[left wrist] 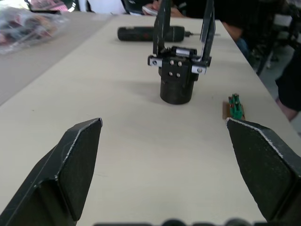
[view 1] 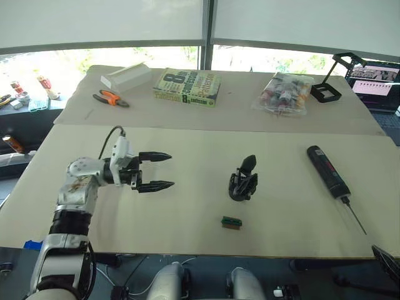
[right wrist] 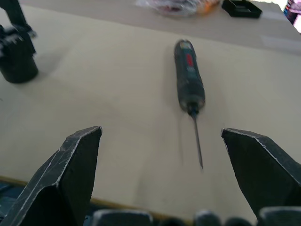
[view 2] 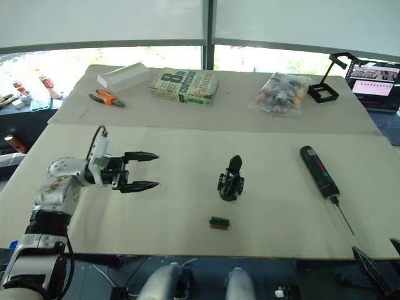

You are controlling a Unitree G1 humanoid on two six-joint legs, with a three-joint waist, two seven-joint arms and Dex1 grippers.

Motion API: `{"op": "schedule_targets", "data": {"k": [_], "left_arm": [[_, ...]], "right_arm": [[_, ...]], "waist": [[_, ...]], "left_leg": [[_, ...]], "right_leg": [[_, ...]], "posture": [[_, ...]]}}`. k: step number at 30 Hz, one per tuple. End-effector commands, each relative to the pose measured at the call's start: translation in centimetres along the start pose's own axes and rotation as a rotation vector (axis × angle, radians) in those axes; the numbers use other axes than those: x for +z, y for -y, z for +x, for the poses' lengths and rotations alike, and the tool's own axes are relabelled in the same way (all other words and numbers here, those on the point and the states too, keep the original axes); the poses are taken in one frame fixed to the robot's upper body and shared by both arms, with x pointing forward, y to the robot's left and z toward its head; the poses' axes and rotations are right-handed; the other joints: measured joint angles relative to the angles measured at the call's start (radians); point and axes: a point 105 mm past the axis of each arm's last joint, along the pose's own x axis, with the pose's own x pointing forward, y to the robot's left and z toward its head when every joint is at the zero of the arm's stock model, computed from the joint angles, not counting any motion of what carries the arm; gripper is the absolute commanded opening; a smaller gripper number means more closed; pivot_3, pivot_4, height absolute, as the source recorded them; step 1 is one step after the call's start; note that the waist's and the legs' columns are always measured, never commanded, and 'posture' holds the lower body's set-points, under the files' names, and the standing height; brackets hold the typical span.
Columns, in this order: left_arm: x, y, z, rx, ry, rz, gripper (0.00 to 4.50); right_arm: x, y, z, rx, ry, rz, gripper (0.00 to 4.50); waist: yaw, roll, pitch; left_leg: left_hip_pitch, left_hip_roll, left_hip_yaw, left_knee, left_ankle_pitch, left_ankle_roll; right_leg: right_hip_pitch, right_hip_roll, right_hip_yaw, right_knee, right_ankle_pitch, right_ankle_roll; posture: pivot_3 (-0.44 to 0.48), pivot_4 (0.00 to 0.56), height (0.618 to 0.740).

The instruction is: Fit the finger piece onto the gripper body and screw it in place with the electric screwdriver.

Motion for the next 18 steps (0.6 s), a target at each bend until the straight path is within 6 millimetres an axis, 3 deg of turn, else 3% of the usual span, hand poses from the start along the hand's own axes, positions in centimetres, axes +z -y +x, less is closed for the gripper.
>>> {"op": "schedule_targets", "data": {"k": [1, 8, 11, 15, 18], "left_arm": [[2.5, 0.4, -0.5, 0.058, 0.066, 0.057, 4.47], [4.1, 0.9, -0.8, 0.163, 0.110, 0.059, 4.47], [4.7, 0.7, -0.9, 0.194, 0.131, 0.051, 4.47], [5.2, 1.1, -0.6, 0.194, 0.155, 0.042, 4.47], [6.2, 1.2, -0.2, 0.180, 0.180, 0.066, 4.47]], "right_arm": [[2.2, 0.9, 1.9, 0.013, 0.037, -0.056, 4.50], [5.3, 3.9, 7.5, 0.083, 0.041, -0.081, 4.50], [5.7, 4.7, 10.0, 0.148, -0.033, -0.090, 4.50], [5.1, 7.4, 13.7, 0.125, -0.263, -0.104, 4.50], [5.0, 8.5, 16.1, 0.120, -0.305, -0.080, 4.50]], "waist": [[-0.005, 0.001, 0.000], [0.001, 0.003, 0.001], [0.008, 0.004, 0.002], [-0.002, 0.004, 0.002], [-0.003, 0.004, 0.002]], "left_leg": [[0.000, 0.000, 0.000, 0.000, 0.000, 0.000], [0.002, 0.001, 0.001, -0.003, 0.005, 0.006], [0.002, 0.000, 0.001, -0.003, 0.006, 0.007], [0.002, -0.001, 0.003, -0.001, 0.005, 0.009], [0.002, 0.000, 0.003, 0.000, 0.005, 0.009]], "right_leg": [[0.000, 0.000, 0.001, 0.000, 0.000, 0.000], [0.001, 0.002, 0.000, 0.000, 0.000, -0.001], [0.003, 0.003, -0.002, -0.001, 0.000, -0.002], [0.007, 0.002, -0.003, -0.001, 0.000, -0.001], [0.007, 0.002, -0.003, -0.001, 0.001, 0.000]], "posture": [[0.000, 0.150, 0.740], [0.000, 0.150, 0.740], [0.000, 0.150, 0.740], [0.000, 0.150, 0.740], [0.000, 0.150, 0.740]]}}
